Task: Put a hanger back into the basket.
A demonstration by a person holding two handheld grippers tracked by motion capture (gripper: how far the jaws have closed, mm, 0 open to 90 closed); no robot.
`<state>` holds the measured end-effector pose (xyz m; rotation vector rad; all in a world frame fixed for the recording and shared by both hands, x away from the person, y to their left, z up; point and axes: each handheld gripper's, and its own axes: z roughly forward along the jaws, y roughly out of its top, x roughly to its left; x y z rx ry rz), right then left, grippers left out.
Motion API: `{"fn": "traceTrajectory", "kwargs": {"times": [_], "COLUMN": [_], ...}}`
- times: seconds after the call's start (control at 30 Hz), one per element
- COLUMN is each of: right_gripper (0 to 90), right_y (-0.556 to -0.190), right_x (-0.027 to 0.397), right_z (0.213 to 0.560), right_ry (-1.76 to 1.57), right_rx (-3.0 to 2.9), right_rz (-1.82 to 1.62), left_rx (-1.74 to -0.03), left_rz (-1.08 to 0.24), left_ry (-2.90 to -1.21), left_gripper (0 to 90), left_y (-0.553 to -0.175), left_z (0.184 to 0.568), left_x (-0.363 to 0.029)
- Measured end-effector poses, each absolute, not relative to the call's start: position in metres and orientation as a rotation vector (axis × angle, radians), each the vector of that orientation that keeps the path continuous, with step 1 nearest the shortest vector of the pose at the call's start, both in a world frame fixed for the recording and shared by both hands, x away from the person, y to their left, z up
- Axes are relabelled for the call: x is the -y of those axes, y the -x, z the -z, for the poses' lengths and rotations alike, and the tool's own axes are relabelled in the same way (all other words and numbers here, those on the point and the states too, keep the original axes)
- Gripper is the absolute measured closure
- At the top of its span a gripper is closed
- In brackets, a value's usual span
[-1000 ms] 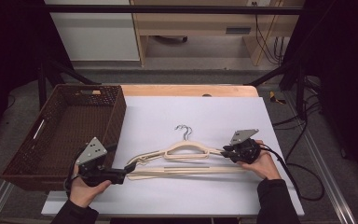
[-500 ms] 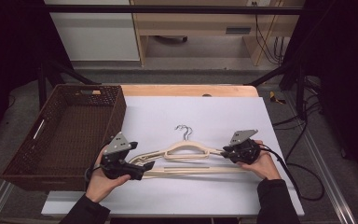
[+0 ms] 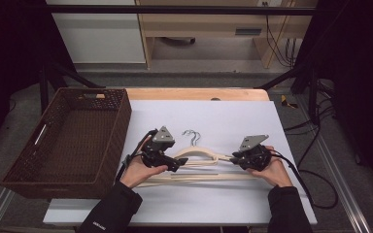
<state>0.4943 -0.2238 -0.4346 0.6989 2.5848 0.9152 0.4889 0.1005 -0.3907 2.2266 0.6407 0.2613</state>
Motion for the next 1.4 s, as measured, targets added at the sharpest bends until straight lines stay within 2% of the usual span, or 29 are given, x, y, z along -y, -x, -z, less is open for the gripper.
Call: {"fn": "traceTrajectory", "kwargs": {"times": [0.33,0.5,0.73,0.93,1.4], "right_gripper": [72.5,72.4,72.3,72.1,70.5], "right_y": [-0.495,-0.495,-0.495,-0.495,-0.494], "right_x": [0.223,0.222,0.222,0.223,0.227], "right_z": [0.436,0.437,0.437,0.436,0.432], "right_ry": [-0.689,-0.680,-0.678,-0.678,-0.704], "right_rx": [-2.592,-2.588,-2.590,-2.586,-2.579], "right_rz": [-0.911,-0.914,-0.914,-0.925,-0.925], "left_rx": [-0.542,-0.512,-0.509,-0.465,-0.259], "left_rz": [-0.242,-0.220,-0.253,-0.268,-0.416], "left_ry": [-2.414,-2.429,-2.457,-2.482,-2.523], "left_gripper": [32.7,38.8,53.9,70.8,80.1], "left_y": [-0.511,-0.516,-0.520,-0.517,-0.496], "left_z": [0.430,0.442,0.452,0.454,0.446], "left_x": [-0.060,-0.051,-0.048,-0.046,-0.039]}}
